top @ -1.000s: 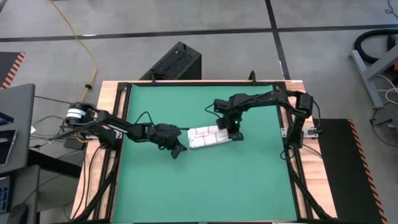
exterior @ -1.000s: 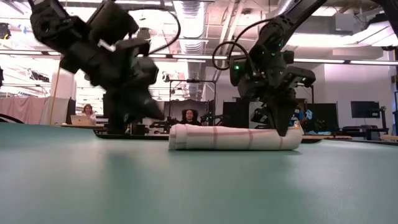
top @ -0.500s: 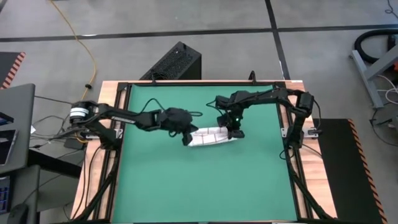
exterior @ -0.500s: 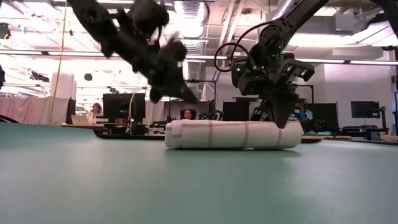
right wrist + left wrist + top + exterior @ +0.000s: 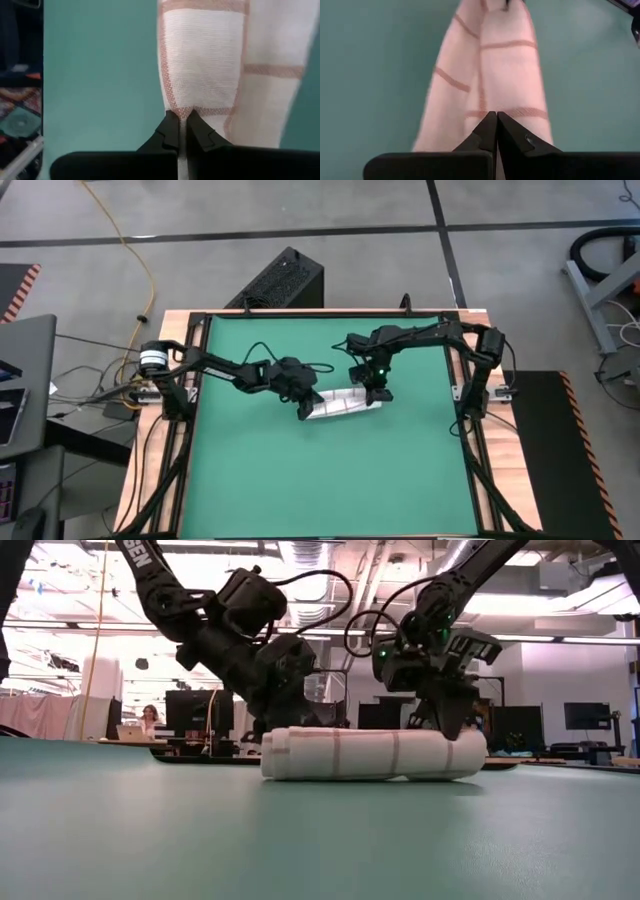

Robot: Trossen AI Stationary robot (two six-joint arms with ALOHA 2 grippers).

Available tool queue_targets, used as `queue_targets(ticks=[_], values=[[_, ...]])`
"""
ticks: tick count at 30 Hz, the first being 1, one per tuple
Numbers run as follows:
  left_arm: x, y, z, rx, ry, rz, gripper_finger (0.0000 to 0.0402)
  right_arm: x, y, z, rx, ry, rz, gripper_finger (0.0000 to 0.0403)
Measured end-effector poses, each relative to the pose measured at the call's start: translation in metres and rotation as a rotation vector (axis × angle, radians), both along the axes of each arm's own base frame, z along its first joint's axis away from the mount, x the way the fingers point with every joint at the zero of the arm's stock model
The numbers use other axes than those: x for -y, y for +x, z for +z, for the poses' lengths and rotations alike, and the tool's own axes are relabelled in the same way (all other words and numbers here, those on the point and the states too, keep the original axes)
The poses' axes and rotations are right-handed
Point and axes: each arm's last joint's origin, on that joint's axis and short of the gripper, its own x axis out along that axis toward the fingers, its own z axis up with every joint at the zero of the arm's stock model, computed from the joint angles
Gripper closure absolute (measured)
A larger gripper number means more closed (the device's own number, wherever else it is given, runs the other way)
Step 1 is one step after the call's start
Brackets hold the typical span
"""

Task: Roll towel into tight, uniform cylinder
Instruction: Roll the white towel

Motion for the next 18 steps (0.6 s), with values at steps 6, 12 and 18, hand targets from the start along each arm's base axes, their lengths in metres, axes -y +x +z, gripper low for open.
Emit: queue_targets(ticks=[6, 12, 18], values=[[0.004, 0.0, -0.001, -0.017, -0.013, -0.006, 0.0402, 0.009, 0.002, -0.024, -0.105, 0.117, -0.092, 0.0385], [0.005, -0.003, -0.006, -0.075, -0.033, 0.001, 0.0402, 0.014, 0.008, -0.02, -0.139, 0.158, -0.117, 0.0385], [0.005, -0.004, -0.007, -0.094, -0.03, 0.009, 0.0402, 0.025, 0.012, -0.001, -0.128, 0.145, -0.133, 0.0385]])
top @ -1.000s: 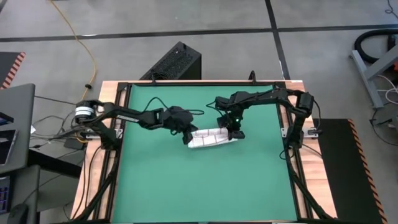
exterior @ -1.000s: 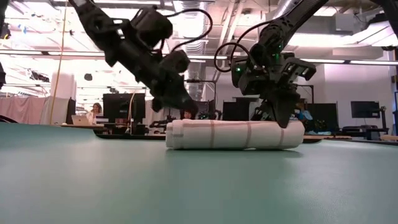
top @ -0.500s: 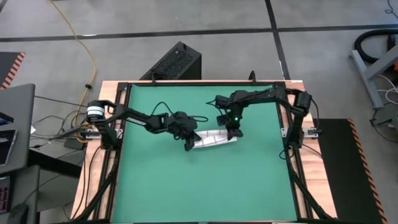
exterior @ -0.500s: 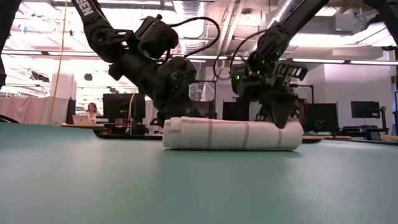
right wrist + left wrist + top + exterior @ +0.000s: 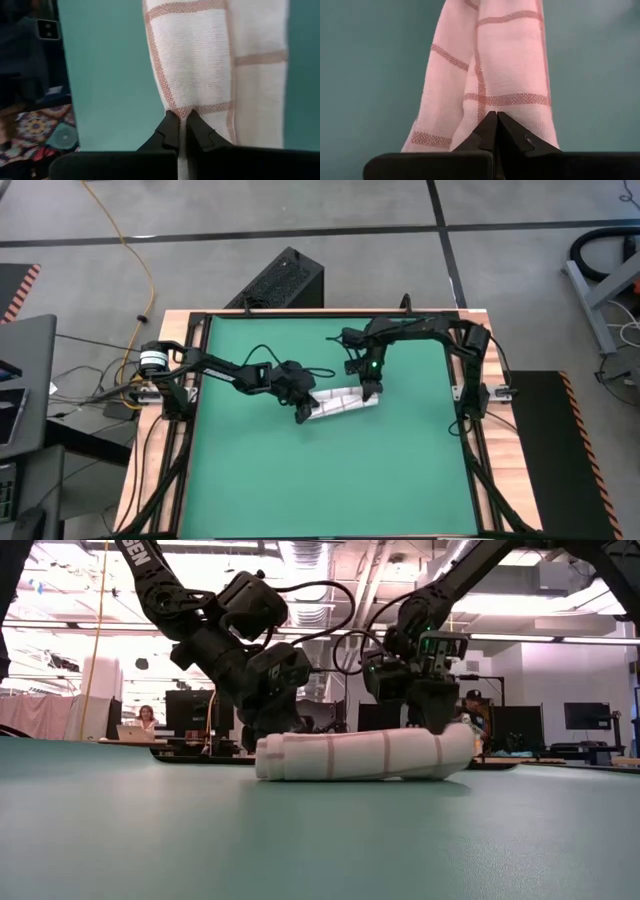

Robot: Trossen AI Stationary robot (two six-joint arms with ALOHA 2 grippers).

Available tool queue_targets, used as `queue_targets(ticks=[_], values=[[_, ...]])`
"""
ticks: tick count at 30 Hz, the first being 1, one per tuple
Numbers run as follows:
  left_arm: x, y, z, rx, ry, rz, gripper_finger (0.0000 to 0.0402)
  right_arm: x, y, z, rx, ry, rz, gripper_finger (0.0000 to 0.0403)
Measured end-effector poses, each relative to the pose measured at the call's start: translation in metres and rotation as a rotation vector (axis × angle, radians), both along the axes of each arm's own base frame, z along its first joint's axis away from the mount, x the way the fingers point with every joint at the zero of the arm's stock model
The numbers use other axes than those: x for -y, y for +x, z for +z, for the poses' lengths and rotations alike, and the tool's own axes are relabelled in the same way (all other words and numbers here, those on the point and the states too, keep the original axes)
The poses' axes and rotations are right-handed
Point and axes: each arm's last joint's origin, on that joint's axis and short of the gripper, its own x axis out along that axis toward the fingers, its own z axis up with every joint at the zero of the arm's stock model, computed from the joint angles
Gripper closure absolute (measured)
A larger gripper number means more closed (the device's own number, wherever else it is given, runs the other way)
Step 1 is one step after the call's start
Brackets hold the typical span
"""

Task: Roll towel into tight, uniform cylinder
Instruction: Roll the white towel

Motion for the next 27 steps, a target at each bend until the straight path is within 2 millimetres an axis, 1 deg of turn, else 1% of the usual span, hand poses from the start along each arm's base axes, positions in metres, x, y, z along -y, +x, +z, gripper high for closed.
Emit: queue_targets(ticks=[4, 10, 16, 20, 24, 27], values=[[0.0, -0.001, -0.001, -0.009, -0.012, -0.003, 0.0402, 0.01, 0.0, 0.004, 0.004, -0.021, -0.043, 0.0385], [0.002, -0.001, -0.001, -0.016, -0.083, -0.028, 0.0402, 0.028, -0.004, 0.001, -0.031, -0.033, -0.149, 0.0385], [0.003, -0.002, -0.002, -0.039, -0.125, -0.03, 0.0402, 0.043, 0.003, 0.003, -0.004, -0.067, -0.295, 0.0385], [0.003, -0.003, -0.002, -0.045, -0.146, -0.031, 0.0402, 0.046, 0.007, 0.003, -0.003, -0.086, -0.356, 0.0385], [0.003, -0.003, -0.003, -0.055, -0.15, -0.027, 0.0402, 0.049, 0.01, 0.002, -0.04, -0.17, -0.427, 0.0385], [0.004, -0.004, -0.003, -0.059, -0.161, -0.035, 0.0402, 0.049, 0.012, 0.002, -0.057, -0.177, -0.463, 0.0385]])
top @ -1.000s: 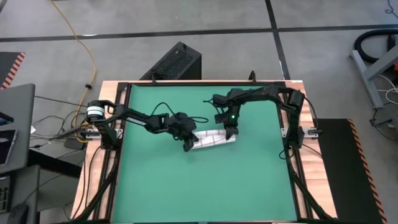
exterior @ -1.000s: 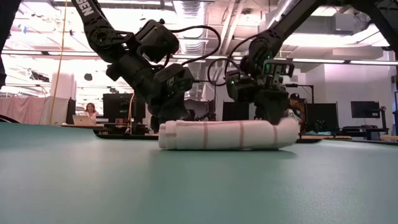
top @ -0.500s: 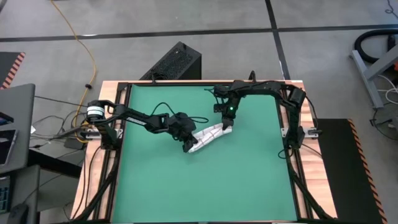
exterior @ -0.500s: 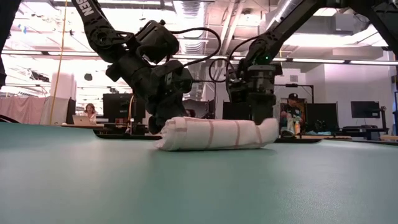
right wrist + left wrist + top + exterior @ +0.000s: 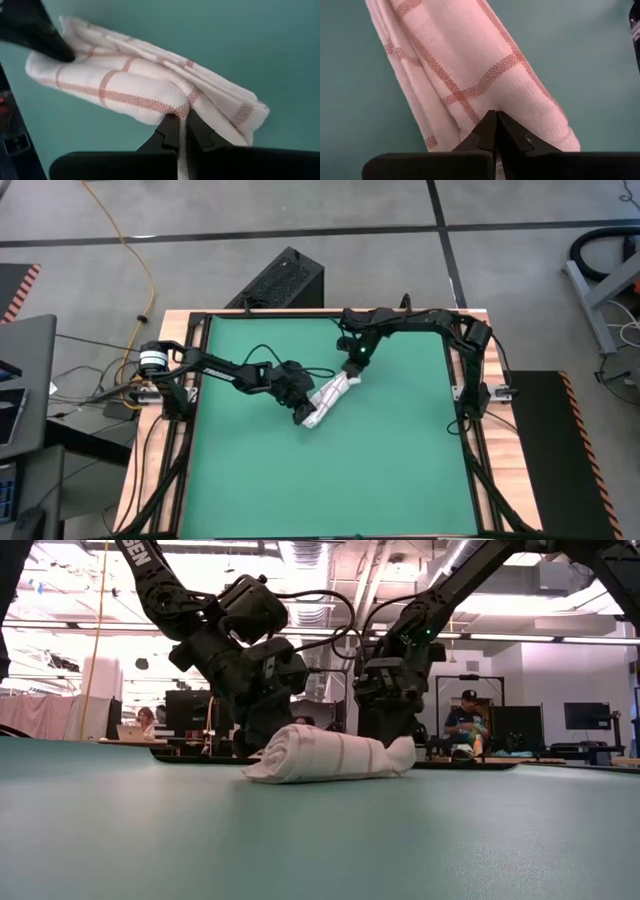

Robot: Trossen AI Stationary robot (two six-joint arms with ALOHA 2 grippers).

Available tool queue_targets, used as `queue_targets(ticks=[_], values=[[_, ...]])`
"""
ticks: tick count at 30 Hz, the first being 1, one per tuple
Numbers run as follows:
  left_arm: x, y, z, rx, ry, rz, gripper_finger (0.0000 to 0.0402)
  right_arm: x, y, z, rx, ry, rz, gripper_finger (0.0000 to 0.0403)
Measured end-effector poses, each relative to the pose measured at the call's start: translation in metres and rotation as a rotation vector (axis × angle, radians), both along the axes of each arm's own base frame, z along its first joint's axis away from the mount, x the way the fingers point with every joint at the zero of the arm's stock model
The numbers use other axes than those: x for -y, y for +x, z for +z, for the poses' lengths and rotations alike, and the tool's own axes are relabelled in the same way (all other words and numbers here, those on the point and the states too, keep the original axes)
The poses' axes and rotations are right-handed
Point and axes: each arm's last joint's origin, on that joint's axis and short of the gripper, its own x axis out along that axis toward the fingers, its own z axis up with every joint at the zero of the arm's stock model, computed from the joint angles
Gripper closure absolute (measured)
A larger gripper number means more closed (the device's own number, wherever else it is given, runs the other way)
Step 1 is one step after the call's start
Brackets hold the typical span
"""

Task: Roll towel into tight, uniform cylinder
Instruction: Roll the white towel

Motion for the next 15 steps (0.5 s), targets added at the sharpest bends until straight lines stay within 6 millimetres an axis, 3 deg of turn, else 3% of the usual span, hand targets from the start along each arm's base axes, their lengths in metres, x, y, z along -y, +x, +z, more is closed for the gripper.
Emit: queue_targets(ticks=[5, 15], values=[[0.001, -0.001, 0.005, 0.001, -0.051, -0.001, 0.0401, 0.001, 0.0, 0.0, -0.027, -0.023, -0.034, 0.0385], [0.003, -0.011, 0.036, 0.036, -0.106, 0.036, 0.0402, 0.002, -0.001, -0.001, -0.058, -0.06, -0.067, 0.0386]])
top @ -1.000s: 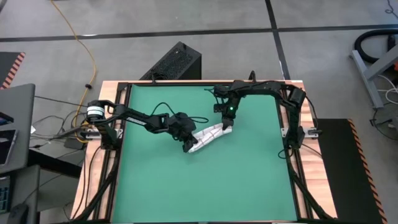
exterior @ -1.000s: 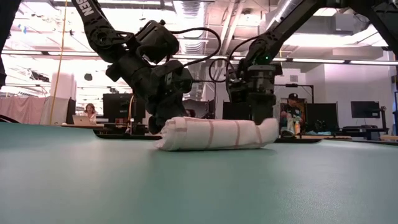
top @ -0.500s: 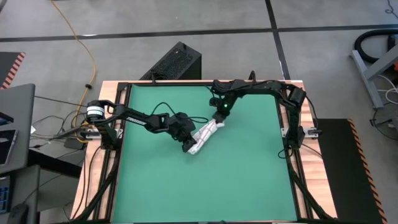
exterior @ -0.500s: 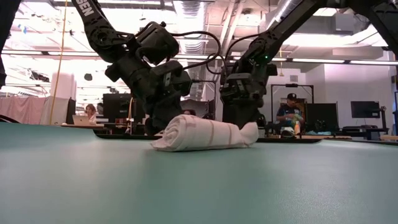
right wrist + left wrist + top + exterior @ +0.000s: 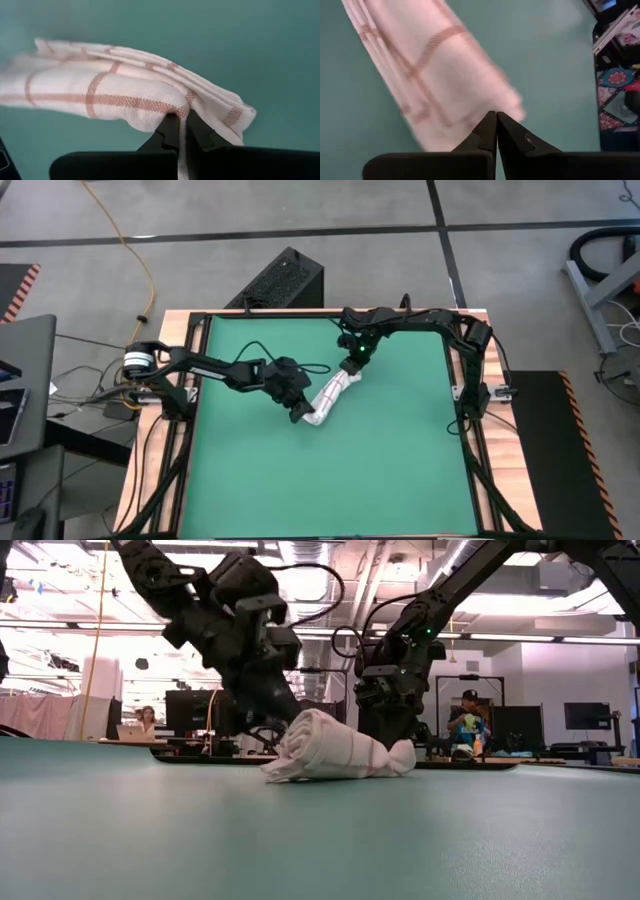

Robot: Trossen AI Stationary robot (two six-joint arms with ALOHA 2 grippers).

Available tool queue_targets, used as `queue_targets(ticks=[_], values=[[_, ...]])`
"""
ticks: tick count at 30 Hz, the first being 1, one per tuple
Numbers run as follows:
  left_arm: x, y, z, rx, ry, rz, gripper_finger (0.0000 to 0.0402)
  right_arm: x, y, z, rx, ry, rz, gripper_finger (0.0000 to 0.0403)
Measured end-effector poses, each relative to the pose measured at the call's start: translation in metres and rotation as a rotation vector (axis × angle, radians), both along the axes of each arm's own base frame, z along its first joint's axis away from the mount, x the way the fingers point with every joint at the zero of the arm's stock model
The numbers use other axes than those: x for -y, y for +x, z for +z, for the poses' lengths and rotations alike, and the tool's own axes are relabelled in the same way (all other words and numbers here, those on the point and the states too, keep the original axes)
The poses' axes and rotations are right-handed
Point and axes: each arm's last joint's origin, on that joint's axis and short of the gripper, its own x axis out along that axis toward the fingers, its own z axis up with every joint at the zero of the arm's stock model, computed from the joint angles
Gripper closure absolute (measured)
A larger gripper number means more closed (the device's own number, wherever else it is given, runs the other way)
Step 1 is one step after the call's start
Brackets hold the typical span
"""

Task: Roll towel into tight, uniform cylinder
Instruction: Roll the white towel

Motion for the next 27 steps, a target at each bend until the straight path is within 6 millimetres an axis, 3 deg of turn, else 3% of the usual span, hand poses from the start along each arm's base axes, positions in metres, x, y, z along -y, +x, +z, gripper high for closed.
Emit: queue_targets(ticks=[4, 7, 9, 13, 20, 27], values=[[-0.001, -0.009, 0.034, 0.06, 0.054, 0.08, 0.0402, -0.002, 0.002, 0.0, -0.002, -0.012, 0.01, 0.0386], [0.0, -0.009, 0.072, 0.145, 0.193, 0.132, 0.0402, -0.004, 0.002, 0.0, -0.003, -0.015, 0.013, 0.0386], [0.0, -0.007, 0.082, 0.115, 0.304, 0.124, 0.0402, -0.004, 0.002, 0.0, -0.002, -0.016, 0.014, 0.0386], [-0.002, 0.004, 0.075, 0.009, 0.462, 0.064, 0.0402, -0.004, 0.003, 0.0, 0.001, -0.018, 0.014, 0.0386], [0.006, 0.02, 0.054, -0.052, 0.518, -0.114, 0.0402, -0.004, 0.003, 0.0, 0.004, -0.018, 0.017, 0.0386], [0.002, 0.018, 0.053, -0.125, 0.626, -0.059, 0.0402, -0.004, 0.003, 0.0, 0.007, -0.015, 0.019, 0.0386]])
